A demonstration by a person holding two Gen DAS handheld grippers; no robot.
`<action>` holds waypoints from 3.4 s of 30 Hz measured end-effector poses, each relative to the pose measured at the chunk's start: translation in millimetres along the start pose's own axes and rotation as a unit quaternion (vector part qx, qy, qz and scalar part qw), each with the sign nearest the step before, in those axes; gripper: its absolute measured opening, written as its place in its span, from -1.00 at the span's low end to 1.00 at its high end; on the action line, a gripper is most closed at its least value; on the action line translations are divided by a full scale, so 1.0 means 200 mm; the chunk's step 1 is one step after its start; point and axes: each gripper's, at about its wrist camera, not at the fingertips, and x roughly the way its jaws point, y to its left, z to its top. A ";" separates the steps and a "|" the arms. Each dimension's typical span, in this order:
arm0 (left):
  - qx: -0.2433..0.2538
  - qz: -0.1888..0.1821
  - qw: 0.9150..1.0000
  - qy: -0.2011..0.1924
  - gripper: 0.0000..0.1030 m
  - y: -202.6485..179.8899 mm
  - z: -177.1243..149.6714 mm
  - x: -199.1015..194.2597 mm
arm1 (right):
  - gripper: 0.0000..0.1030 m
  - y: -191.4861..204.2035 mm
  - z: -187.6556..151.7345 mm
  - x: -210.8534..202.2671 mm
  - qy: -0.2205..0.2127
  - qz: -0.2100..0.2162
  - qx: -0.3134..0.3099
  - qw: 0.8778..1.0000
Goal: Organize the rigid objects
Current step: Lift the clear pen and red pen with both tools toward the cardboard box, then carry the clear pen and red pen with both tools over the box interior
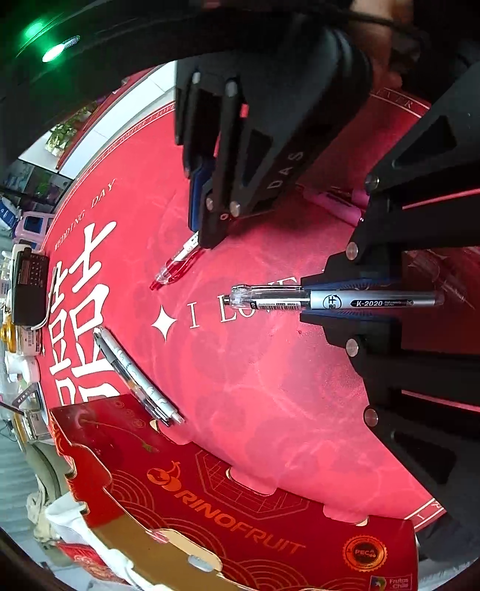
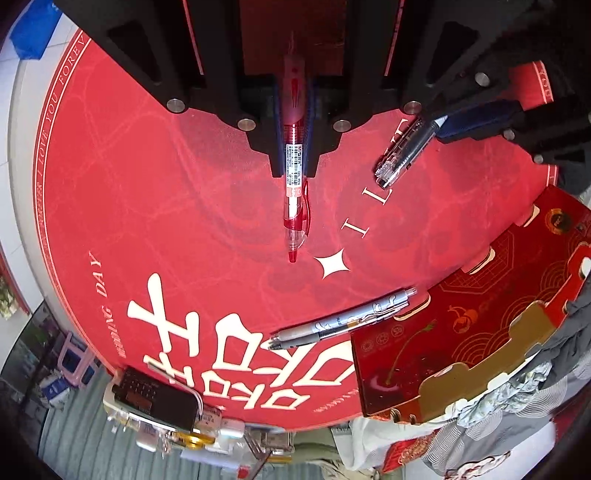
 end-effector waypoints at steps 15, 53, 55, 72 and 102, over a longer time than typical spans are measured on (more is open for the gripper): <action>-0.049 -0.018 0.997 -0.054 -0.80 -0.13 0.00 -0.09 | -0.80 -0.08 -0.09 -0.25 -0.072 0.060 0.066 0.993; -0.173 0.095 0.971 -0.136 -0.80 0.43 0.04 -0.50 | -0.79 0.54 0.29 -0.53 -0.144 0.083 -0.076 0.983; -0.179 0.099 0.969 -0.137 -0.80 0.46 0.04 -0.51 | -0.79 0.58 0.33 -0.52 -0.144 0.083 -0.086 0.982; -0.227 0.113 0.958 -0.137 -0.80 0.69 0.03 -0.52 | -0.79 0.78 0.51 -0.43 -0.128 0.087 -0.121 0.981; -0.268 0.122 0.950 -0.102 -0.80 0.96 0.07 -0.37 | -0.79 0.95 0.69 -0.22 -0.091 0.092 -0.148 0.981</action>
